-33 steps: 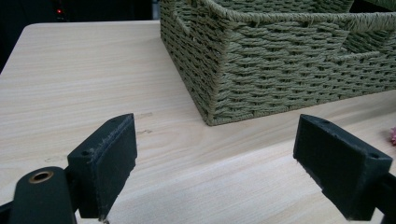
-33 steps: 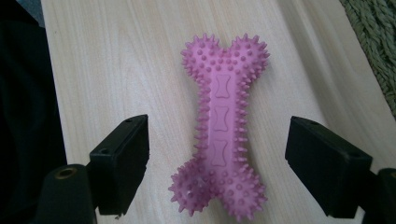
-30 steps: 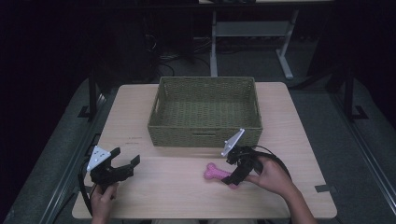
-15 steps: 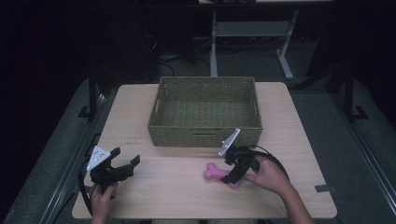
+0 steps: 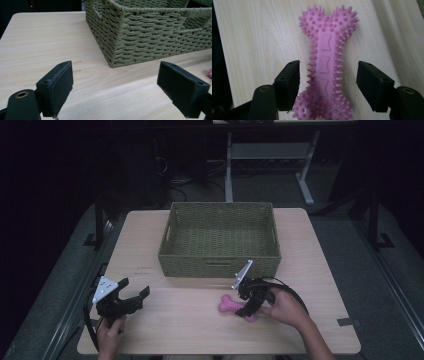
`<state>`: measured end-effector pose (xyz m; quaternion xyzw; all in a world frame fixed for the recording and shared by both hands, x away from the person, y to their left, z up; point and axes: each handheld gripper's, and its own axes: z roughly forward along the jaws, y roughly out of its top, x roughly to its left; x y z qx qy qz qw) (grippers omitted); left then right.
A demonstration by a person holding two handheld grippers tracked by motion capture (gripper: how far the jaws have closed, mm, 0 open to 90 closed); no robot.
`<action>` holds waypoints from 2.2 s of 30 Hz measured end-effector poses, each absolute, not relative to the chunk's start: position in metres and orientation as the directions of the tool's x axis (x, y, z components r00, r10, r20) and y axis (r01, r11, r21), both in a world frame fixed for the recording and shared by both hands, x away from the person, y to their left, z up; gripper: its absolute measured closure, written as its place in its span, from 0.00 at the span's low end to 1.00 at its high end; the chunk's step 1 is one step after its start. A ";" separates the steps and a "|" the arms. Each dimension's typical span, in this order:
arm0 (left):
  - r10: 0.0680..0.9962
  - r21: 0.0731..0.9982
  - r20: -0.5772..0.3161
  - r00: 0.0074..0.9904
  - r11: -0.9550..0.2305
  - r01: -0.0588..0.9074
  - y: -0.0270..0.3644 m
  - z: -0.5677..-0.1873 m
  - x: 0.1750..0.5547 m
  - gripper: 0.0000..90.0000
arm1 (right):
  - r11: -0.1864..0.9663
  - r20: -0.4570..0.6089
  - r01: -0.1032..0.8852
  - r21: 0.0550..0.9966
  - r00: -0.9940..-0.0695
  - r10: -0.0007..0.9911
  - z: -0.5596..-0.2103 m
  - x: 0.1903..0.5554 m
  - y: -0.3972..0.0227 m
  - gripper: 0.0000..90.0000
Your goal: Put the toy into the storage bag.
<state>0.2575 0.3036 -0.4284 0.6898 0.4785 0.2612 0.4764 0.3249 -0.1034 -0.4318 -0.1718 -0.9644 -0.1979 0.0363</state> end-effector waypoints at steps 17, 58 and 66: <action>0.909 0.909 -0.098 0.405 -0.085 0.409 0.305 -0.428 0.257 0.14 | 0.884 0.110 0.320 0.341 -0.947 0.301 -0.437 0.323 -0.098 0.49; 0.909 0.908 -0.103 0.403 -0.080 0.412 0.304 -0.428 0.258 0.14 | 0.889 0.125 0.280 0.362 -0.960 0.251 -0.437 0.322 -0.096 0.65; 0.911 0.909 -0.109 0.399 -0.071 0.410 0.305 -0.428 0.258 0.14 | 0.871 0.157 0.280 0.404 -0.959 0.235 -0.429 0.325 -0.100 0.65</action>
